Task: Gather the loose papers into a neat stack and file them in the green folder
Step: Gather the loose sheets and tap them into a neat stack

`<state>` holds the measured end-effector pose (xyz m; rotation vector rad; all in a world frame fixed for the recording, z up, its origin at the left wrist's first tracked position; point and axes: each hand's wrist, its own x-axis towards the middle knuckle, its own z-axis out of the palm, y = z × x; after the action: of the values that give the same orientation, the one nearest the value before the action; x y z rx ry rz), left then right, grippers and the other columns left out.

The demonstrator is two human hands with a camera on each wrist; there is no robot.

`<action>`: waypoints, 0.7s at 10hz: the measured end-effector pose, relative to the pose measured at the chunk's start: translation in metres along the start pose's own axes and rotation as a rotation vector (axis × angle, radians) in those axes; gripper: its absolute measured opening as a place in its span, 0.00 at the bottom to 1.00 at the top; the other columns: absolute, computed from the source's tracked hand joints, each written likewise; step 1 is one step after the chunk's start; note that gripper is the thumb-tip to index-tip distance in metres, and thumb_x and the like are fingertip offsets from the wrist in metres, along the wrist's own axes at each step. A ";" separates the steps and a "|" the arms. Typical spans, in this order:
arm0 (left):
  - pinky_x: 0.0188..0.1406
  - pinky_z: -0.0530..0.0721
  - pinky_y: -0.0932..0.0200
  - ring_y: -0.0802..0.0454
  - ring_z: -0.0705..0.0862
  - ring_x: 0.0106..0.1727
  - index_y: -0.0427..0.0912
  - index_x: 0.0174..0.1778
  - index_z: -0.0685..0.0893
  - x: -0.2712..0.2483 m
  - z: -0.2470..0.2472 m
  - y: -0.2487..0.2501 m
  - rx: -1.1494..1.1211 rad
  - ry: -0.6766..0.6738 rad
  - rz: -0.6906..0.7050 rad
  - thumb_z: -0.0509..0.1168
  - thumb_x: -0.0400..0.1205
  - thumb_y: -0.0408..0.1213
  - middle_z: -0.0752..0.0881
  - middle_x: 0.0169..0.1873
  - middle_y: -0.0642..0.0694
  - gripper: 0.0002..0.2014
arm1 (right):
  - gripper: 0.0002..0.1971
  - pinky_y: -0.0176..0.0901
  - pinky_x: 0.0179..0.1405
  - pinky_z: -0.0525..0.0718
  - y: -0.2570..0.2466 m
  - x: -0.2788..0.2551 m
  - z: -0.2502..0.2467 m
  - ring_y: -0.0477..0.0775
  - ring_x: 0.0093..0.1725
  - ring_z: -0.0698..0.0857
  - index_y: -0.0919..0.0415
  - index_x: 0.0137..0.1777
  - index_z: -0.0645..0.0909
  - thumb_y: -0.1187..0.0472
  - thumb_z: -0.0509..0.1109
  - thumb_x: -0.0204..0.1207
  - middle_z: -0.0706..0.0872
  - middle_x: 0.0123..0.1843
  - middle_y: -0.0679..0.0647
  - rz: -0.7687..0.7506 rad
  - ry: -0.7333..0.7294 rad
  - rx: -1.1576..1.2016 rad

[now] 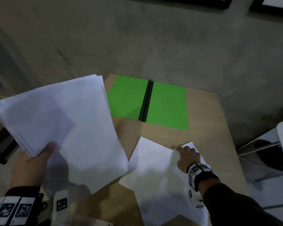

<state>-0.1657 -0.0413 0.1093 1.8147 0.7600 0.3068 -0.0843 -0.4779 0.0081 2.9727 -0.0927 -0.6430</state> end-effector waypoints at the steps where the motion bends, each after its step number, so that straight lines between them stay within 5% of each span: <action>1: 0.54 0.71 0.50 0.48 0.75 0.53 0.29 0.63 0.79 -0.011 0.000 0.007 -0.016 -0.032 0.009 0.67 0.79 0.43 0.82 0.56 0.32 0.23 | 0.44 0.58 0.75 0.62 -0.003 0.006 0.007 0.57 0.80 0.58 0.43 0.81 0.52 0.47 0.70 0.66 0.59 0.82 0.48 -0.163 0.046 0.066; 2: 0.54 0.69 0.51 0.48 0.74 0.54 0.28 0.64 0.78 -0.015 0.001 0.006 -0.039 -0.048 -0.022 0.66 0.80 0.40 0.78 0.50 0.38 0.22 | 0.52 0.59 0.80 0.52 -0.006 0.014 0.003 0.56 0.83 0.52 0.46 0.82 0.49 0.42 0.75 0.63 0.57 0.84 0.50 -0.205 -0.027 0.007; 3: 0.54 0.69 0.52 0.49 0.74 0.54 0.29 0.64 0.78 -0.020 0.004 0.008 -0.052 -0.062 0.010 0.66 0.80 0.39 0.77 0.50 0.41 0.21 | 0.54 0.58 0.78 0.58 -0.006 0.018 -0.006 0.60 0.80 0.62 0.53 0.81 0.55 0.39 0.78 0.58 0.65 0.81 0.55 -0.202 -0.103 -0.087; 5: 0.53 0.69 0.53 0.49 0.74 0.53 0.28 0.62 0.79 -0.025 0.011 0.012 -0.059 -0.078 0.056 0.67 0.79 0.38 0.78 0.49 0.41 0.20 | 0.35 0.45 0.68 0.74 0.019 0.013 -0.015 0.60 0.73 0.76 0.56 0.76 0.71 0.56 0.78 0.68 0.76 0.75 0.59 -0.060 -0.237 0.255; 6: 0.52 0.70 0.53 0.48 0.76 0.52 0.34 0.51 0.82 -0.024 0.014 0.009 -0.033 -0.094 0.129 0.74 0.72 0.43 0.82 0.48 0.37 0.18 | 0.26 0.39 0.54 0.76 0.037 0.004 -0.024 0.60 0.63 0.83 0.59 0.67 0.80 0.60 0.77 0.68 0.86 0.64 0.61 0.065 -0.038 0.571; 7: 0.51 0.70 0.54 0.49 0.76 0.53 0.40 0.48 0.81 -0.028 0.022 0.017 -0.060 -0.106 0.148 0.72 0.76 0.36 0.82 0.48 0.38 0.09 | 0.14 0.45 0.45 0.80 0.051 -0.008 -0.041 0.60 0.47 0.85 0.64 0.57 0.85 0.63 0.75 0.71 0.88 0.51 0.62 0.184 0.123 1.043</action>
<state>-0.1688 -0.0787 0.1207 1.8191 0.5382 0.3236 -0.0768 -0.5241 0.0537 3.8721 -0.9471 -0.4650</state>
